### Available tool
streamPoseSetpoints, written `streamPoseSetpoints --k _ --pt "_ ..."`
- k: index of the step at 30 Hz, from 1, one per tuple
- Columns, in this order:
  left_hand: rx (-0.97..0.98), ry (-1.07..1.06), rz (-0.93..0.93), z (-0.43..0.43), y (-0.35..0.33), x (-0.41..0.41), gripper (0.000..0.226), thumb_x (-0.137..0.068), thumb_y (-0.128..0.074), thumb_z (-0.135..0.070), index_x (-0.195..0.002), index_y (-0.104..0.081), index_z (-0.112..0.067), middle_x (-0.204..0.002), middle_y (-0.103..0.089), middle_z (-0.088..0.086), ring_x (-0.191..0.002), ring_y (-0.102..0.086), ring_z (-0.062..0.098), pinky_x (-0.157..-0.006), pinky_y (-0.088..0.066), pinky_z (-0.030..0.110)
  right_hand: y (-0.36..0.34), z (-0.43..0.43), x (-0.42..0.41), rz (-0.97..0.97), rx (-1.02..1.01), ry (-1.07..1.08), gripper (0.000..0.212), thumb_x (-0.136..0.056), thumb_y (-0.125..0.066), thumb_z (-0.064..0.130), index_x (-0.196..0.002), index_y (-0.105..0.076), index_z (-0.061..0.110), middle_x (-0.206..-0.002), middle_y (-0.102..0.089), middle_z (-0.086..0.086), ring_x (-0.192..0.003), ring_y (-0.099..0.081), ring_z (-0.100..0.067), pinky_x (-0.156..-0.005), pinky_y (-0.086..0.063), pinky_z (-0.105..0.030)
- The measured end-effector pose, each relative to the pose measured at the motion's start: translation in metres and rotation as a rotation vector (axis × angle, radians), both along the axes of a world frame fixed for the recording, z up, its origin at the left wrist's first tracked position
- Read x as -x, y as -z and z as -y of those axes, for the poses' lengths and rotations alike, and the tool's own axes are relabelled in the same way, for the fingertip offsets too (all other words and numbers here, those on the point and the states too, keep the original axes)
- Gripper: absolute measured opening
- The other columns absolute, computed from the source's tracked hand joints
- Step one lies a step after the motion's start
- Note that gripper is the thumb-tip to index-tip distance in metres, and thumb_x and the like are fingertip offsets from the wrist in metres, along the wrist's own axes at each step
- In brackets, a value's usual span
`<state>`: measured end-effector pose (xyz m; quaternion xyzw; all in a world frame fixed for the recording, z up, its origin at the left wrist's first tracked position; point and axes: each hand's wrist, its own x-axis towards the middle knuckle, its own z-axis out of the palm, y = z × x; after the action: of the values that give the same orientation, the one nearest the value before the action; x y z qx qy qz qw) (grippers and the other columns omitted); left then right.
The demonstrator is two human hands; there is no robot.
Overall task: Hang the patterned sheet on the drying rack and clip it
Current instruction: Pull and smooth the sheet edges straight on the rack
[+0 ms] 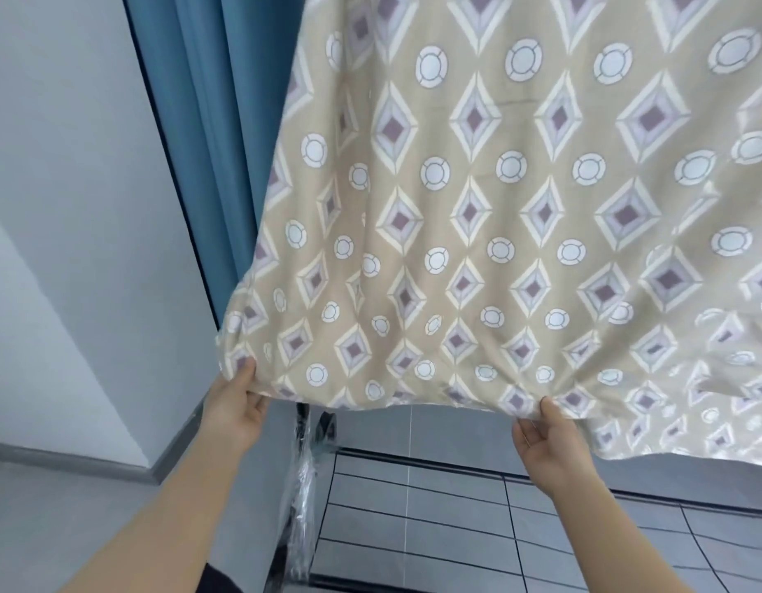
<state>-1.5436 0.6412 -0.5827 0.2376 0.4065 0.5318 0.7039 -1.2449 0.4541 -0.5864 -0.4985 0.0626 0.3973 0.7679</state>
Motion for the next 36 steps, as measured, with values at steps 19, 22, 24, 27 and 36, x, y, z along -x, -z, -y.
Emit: streamPoseSetpoints --k 19,22,24,27,36 --pt "-0.020 -0.196 -0.272 -0.043 0.006 -0.056 0.008 -0.093 -0.056 -0.021 -0.091 -0.056 -0.013 -0.079 -0.056 0.001 -0.065 -0.054 0.013 -0.060 -0.048 0.025 0.005 -0.054 -0.005 0.076 0.141 -0.019 0.011 -0.097 -0.052 0.021 -0.086 -0.055 0.020 -0.090 -0.060 0.003 -0.081 -0.059 -0.011 -0.084 -0.041 -0.033" --pt "-0.020 -0.534 -0.382 -0.014 0.012 -0.054 0.017 -0.090 -0.053 -0.015 -0.080 -0.041 -0.020 -0.075 -0.043 -0.004 -0.072 -0.047 0.017 -0.066 -0.042 0.030 0.006 -0.049 -0.003 0.067 0.103 -0.041 0.011 -0.097 -0.051 0.023 -0.086 -0.056 0.021 -0.091 -0.059 0.004 -0.082 -0.057 -0.010 -0.086 -0.040 -0.032" --pt "0.030 -0.678 -0.483 0.019 0.015 -0.059 0.012 -0.088 -0.048 -0.008 -0.092 -0.039 -0.015 -0.077 -0.038 -0.008 -0.078 -0.045 0.019 -0.071 -0.042 0.033 0.007 -0.046 -0.001 0.069 0.103 -0.055 0.011 -0.096 -0.052 0.025 -0.087 -0.056 0.022 -0.091 -0.058 0.004 -0.083 -0.056 -0.010 -0.086 -0.039 -0.031" --pt "0.030 -0.419 -0.442 0.075 0.023 -0.090 0.019 -0.088 -0.044 -0.002 -0.081 -0.039 -0.019 -0.074 -0.037 -0.004 -0.062 -0.038 0.015 -0.058 -0.034 0.025 0.006 -0.039 0.004 0.070 0.111 -0.073 0.010 -0.095 -0.053 0.026 -0.086 -0.056 0.021 -0.090 -0.058 0.004 -0.083 -0.056 -0.010 -0.087 -0.040 -0.030" --pt "0.264 0.678 -0.039 0.118 -0.003 -0.189 0.031 -0.086 -0.065 -0.024 -0.115 -0.057 -0.018 -0.124 -0.057 0.002 -0.117 -0.050 0.014 -0.092 -0.039 0.029 0.002 0.005 0.036 0.108 0.095 -0.157 0.008 -0.095 -0.053 0.025 -0.093 -0.059 0.021 -0.092 -0.059 0.002 -0.087 -0.053 -0.013 -0.084 -0.040 -0.029"
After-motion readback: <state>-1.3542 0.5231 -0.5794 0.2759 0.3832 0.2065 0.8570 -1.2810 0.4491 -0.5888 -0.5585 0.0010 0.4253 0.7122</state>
